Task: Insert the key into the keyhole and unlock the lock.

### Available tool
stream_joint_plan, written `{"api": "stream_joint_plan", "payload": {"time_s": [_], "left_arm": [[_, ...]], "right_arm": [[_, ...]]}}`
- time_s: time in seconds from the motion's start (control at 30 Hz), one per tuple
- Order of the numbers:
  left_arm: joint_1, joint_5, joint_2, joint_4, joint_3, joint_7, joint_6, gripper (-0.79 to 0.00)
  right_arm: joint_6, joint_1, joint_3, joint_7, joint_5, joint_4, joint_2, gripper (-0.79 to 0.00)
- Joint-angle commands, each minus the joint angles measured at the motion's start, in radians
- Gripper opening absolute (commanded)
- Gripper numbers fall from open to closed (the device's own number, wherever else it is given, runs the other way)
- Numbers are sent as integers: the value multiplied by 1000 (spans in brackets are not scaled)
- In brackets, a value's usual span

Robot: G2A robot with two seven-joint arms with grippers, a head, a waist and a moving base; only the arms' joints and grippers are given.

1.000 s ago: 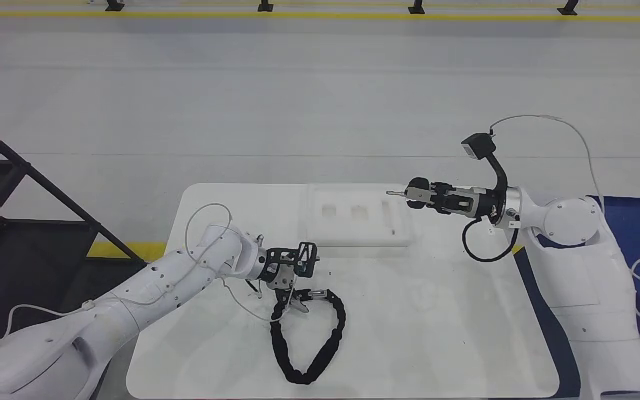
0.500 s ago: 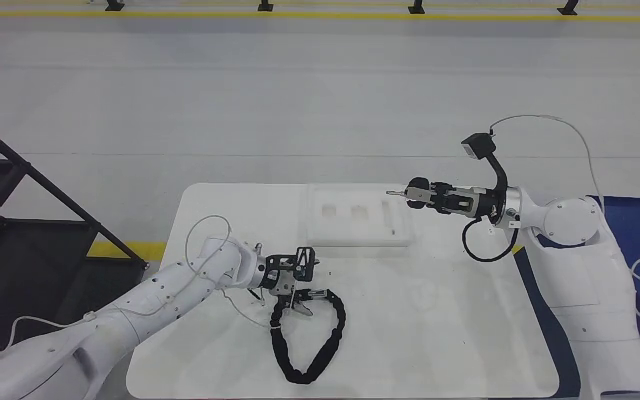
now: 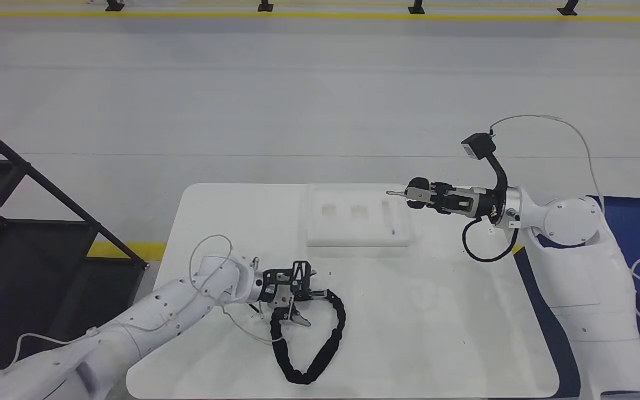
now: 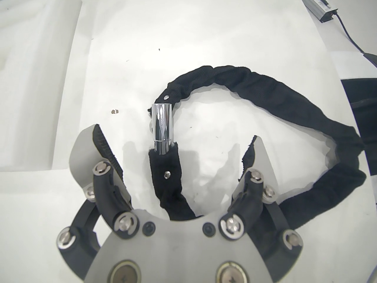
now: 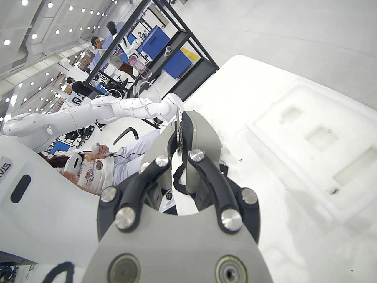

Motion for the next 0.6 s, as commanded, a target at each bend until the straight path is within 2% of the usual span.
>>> {"api": "stream_joint_plan", "payload": {"time_s": [0.0, 0.1, 0.17, 0.37, 0.47, 0.57], "left_arm": [[5, 17, -7, 3, -2, 12, 12, 0], [10, 40, -15, 13, -5, 18, 16, 0], [12, 50, -21, 21, -8, 18, 15, -80], [18, 70, -36, 43, -21, 7, 26, -397], [26, 56, -43, 60, -33, 2, 45, -456], [28, 53, -52, 74, -40, -5, 43, -474]], "right_arm": [[0, 0, 0, 0, 0, 0, 0, -785], [0, 0, 0, 0, 0, 0, 0, -785], [0, 0, 0, 0, 0, 0, 0, -785], [0, 0, 0, 0, 0, 0, 0, -785], [0, 0, 0, 0, 0, 0, 0, -785], [0, 0, 0, 0, 0, 0, 0, -785]]}}
